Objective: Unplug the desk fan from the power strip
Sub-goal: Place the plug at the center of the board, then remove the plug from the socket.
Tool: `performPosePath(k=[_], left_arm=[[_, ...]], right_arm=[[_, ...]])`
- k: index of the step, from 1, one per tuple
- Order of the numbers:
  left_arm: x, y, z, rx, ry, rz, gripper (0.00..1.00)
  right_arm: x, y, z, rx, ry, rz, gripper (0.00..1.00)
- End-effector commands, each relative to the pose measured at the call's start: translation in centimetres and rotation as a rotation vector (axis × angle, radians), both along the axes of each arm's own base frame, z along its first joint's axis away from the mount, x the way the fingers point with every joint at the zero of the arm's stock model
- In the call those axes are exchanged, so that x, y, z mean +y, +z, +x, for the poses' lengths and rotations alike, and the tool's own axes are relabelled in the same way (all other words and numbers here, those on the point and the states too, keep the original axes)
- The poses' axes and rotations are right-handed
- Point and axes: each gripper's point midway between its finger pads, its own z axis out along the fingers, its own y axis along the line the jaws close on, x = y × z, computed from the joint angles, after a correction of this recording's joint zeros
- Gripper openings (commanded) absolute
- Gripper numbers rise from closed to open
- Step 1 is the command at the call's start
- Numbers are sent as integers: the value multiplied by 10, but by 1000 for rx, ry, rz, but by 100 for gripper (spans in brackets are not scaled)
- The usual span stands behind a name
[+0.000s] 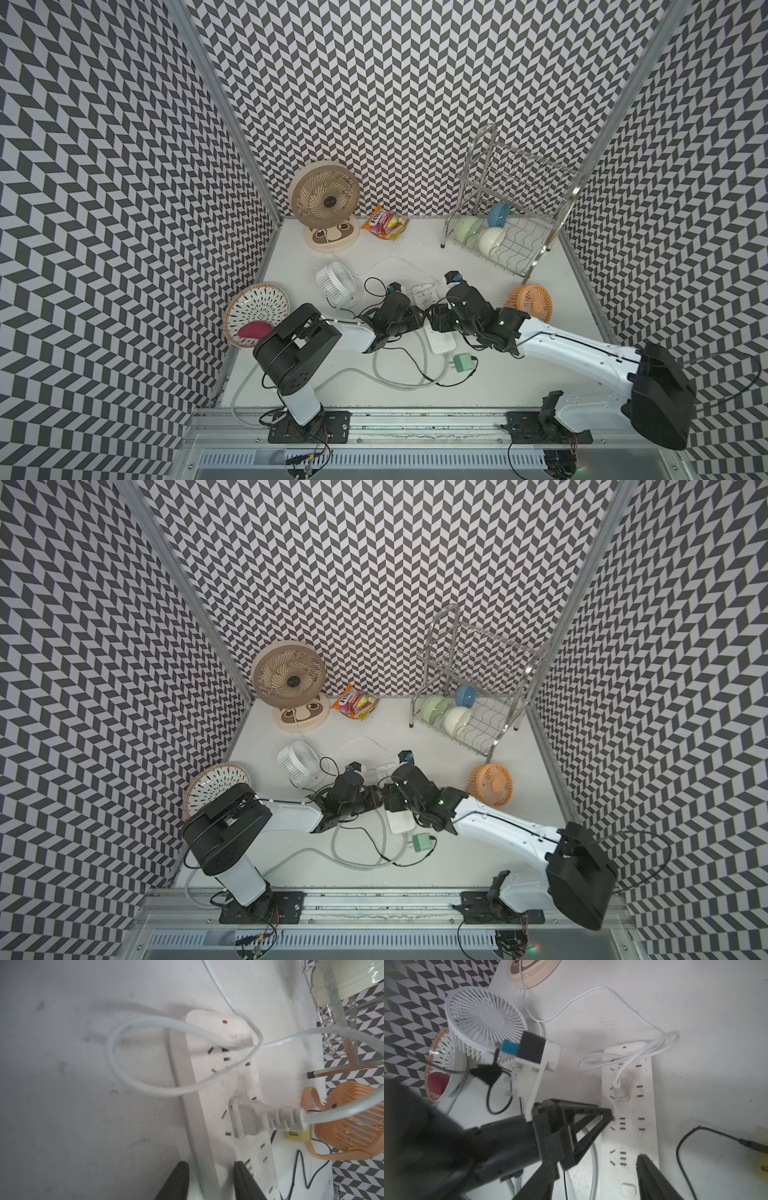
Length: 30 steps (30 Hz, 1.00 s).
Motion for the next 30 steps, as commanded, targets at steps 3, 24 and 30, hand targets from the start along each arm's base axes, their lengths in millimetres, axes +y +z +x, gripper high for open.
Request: performPosePath(k=[3, 24, 30], left_arm=[[40, -1, -21, 56, 69, 160, 41], [58, 22, 9, 65, 125, 58, 41], [60, 22, 14, 68, 137, 51, 41]], right_arm=[[16, -18, 18, 8, 84, -85, 63], [30, -51, 58, 21, 93, -205, 34], [29, -57, 59, 31, 101, -232, 29]])
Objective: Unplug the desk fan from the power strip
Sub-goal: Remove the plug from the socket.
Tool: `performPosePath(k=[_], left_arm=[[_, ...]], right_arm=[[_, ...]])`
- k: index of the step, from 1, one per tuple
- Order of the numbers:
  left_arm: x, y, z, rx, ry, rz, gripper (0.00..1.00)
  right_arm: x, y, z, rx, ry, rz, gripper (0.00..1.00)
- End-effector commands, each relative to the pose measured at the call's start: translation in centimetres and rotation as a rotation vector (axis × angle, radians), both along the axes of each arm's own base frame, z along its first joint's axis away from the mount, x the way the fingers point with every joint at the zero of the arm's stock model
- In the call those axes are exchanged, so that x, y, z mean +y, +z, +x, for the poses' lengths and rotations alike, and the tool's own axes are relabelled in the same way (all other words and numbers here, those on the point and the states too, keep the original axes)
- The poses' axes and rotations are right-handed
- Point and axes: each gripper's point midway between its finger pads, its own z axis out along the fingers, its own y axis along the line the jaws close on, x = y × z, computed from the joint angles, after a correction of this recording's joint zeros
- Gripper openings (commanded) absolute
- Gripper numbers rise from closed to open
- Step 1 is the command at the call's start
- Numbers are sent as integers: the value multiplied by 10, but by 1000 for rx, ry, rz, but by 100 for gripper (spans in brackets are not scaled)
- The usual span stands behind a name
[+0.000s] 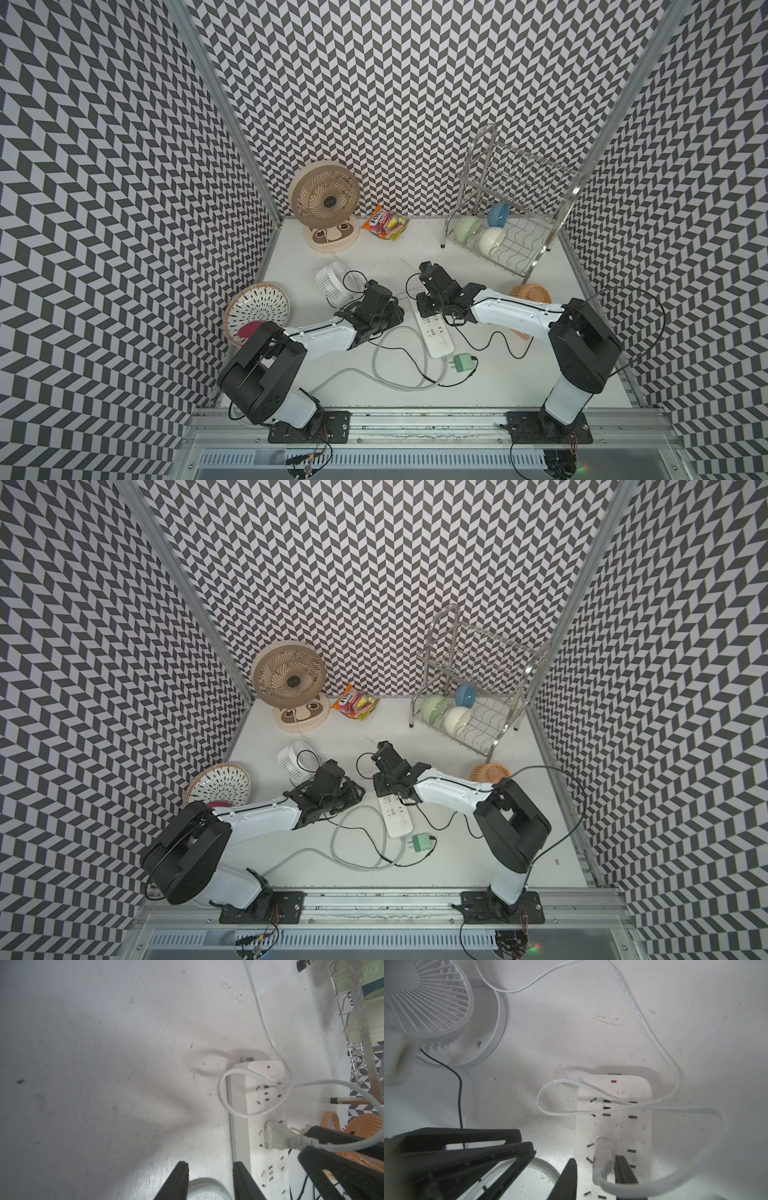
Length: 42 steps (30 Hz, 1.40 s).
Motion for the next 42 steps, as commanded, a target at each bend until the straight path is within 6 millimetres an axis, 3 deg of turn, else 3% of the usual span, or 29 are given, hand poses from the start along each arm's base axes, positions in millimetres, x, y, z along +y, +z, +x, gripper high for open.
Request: performPosePath(k=[1, 9, 16, 24, 33, 42], left_arm=[[-5, 6, 6, -11, -18, -9, 41], [-8, 5, 11, -12, -25, -19, 40], [-9, 6, 18, -26, -39, -64, 48], [-13, 15, 26, -85, -70, -117, 57], [-19, 1, 33, -60, -86, -115, 50], [-27, -4, 39, -60, -121, -128, 50]], right_arm=[[0, 1, 8, -20, 0, -22, 29], [5, 2, 7, -15, 21, -14, 16], [16, 3, 3, -12, 87, 11, 3], [32, 7, 0, -16, 170, 46, 0], [37, 7, -2, -13, 191, 59, 0], [43, 11, -4, -25, 215, 65, 0]])
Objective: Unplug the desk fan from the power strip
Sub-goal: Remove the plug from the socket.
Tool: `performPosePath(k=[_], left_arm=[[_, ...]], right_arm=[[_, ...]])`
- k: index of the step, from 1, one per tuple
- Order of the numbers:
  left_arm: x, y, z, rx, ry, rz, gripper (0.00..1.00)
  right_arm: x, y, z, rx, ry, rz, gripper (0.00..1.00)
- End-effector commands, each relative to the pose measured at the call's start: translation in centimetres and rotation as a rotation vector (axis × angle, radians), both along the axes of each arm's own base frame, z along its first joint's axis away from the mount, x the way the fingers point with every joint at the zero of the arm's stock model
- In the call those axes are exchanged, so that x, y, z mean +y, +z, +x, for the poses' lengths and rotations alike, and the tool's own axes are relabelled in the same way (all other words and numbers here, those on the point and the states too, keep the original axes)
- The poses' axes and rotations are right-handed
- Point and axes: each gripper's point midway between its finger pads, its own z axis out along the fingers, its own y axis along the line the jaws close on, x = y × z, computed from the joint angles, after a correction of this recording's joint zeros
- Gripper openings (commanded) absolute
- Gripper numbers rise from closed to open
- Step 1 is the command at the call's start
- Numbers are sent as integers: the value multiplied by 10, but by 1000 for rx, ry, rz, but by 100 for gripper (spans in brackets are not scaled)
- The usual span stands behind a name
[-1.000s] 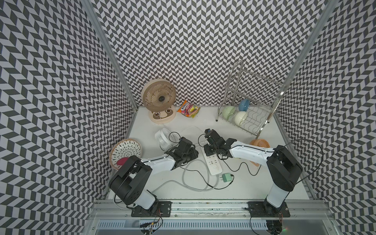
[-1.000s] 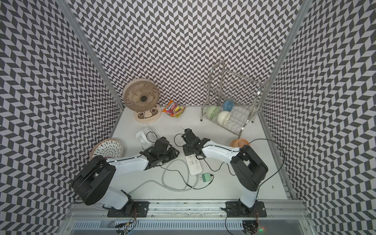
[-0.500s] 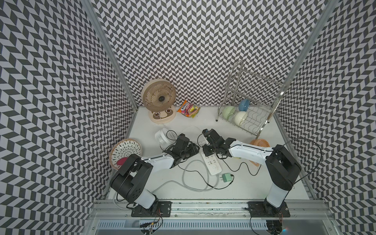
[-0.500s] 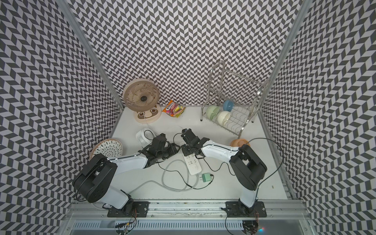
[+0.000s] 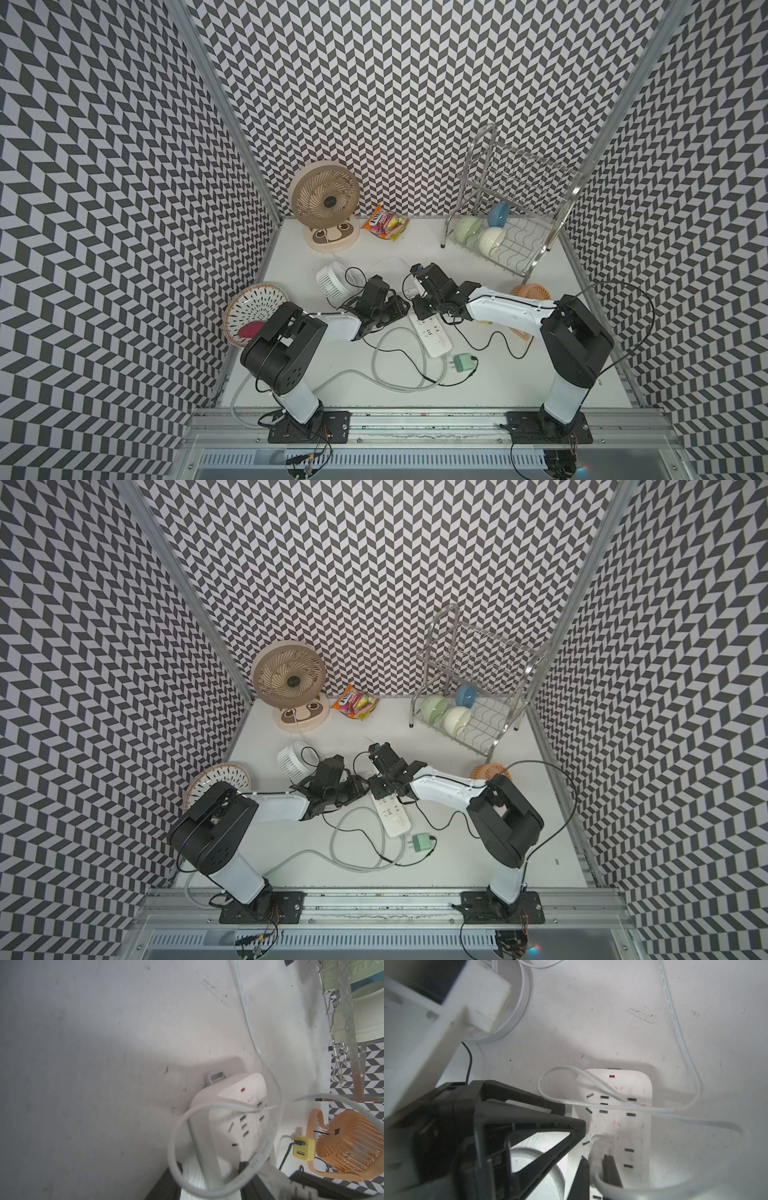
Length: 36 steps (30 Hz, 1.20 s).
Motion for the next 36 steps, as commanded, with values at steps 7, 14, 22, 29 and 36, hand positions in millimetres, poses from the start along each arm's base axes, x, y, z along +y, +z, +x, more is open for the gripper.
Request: performPosePath(k=[7, 14, 22, 29, 36], left_arm=[[4, -13, 5, 26, 6, 46, 40], [11, -37, -5, 97, 22, 92, 38], [24, -55, -15, 140, 44, 147, 36], [32, -70, -26, 166, 45, 175, 35], [38, -80, -33, 185, 51, 195, 35]], right_arm=[[19, 22, 14, -72, 8, 31, 0], [24, 27, 21, -91, -32, 10, 0], [25, 48, 30, -89, -37, 146, 0], [47, 55, 15, -90, 56, 168, 0], [19, 57, 41, -149, -70, 82, 0]])
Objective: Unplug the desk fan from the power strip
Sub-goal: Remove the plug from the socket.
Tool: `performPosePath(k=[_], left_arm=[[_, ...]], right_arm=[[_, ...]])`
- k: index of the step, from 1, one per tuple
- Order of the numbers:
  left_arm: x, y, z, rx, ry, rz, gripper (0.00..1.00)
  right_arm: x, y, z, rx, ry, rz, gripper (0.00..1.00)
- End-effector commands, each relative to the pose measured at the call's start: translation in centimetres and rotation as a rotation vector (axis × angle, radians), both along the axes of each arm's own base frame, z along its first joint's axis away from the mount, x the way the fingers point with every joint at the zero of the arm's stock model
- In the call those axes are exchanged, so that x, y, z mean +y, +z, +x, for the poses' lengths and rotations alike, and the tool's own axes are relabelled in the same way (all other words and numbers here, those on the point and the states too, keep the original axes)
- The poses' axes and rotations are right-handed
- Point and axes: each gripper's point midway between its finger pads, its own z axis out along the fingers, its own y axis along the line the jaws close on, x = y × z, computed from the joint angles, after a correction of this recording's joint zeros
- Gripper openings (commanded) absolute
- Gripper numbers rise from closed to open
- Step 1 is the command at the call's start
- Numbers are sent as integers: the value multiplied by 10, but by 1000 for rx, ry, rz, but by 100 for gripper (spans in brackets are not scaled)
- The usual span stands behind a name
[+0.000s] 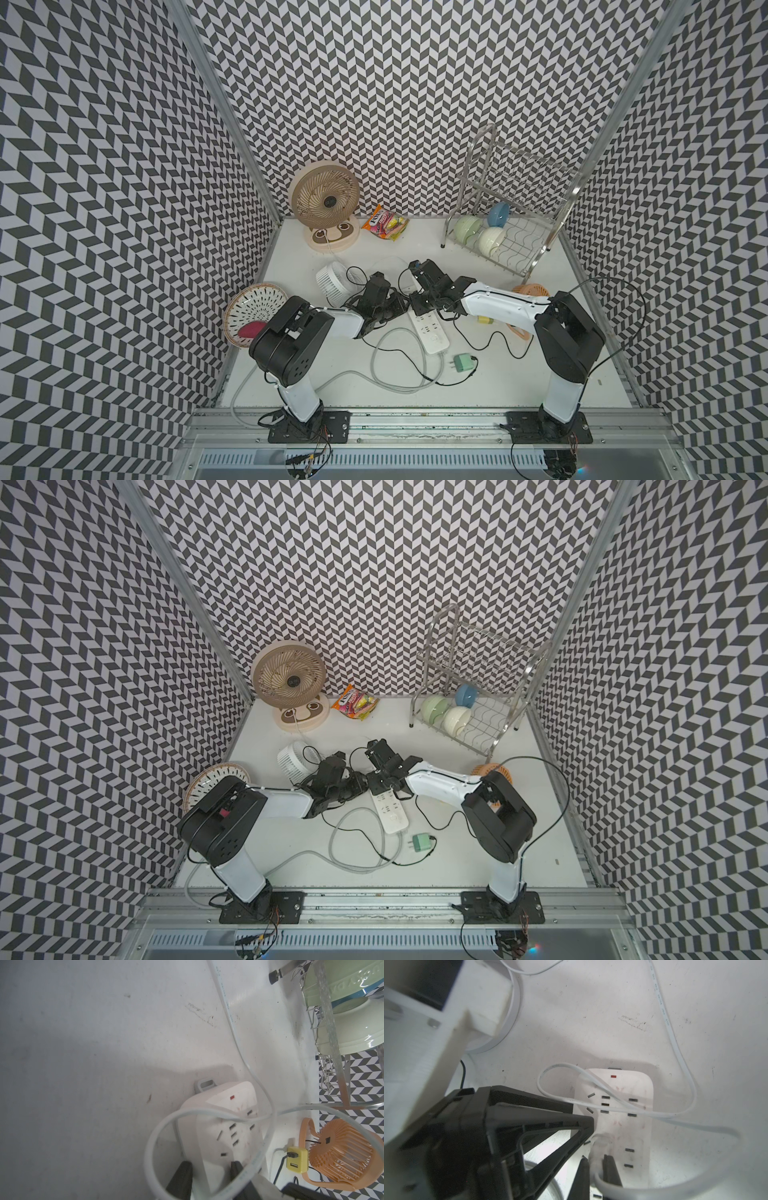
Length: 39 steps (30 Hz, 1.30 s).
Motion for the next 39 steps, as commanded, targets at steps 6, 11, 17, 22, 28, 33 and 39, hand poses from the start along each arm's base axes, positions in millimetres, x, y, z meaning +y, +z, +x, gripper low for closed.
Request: performPosePath(k=[6, 11, 17, 22, 28, 33, 39], left_arm=[[46, -85, -53, 253, 39, 215, 34], [51, -91, -61, 268, 52, 214, 34], [52, -97, -64, 281, 50, 222, 34], [53, -103, -66, 294, 53, 228, 34], [56, -111, -72, 314, 67, 227, 34], [59, -116, -76, 325, 72, 236, 34], [61, -116, -79, 331, 72, 244, 34]], right_arm=[[57, 87, 2, -189, 128, 245, 0], [32, 86, 25, -220, 7, 200, 0], [39, 98, 23, -238, 28, 245, 0], [46, 96, 20, -217, 76, 244, 0], [44, 105, 18, -239, 84, 266, 0], [26, 109, 33, -289, -31, 205, 0], [23, 120, 39, -317, -42, 189, 0]])
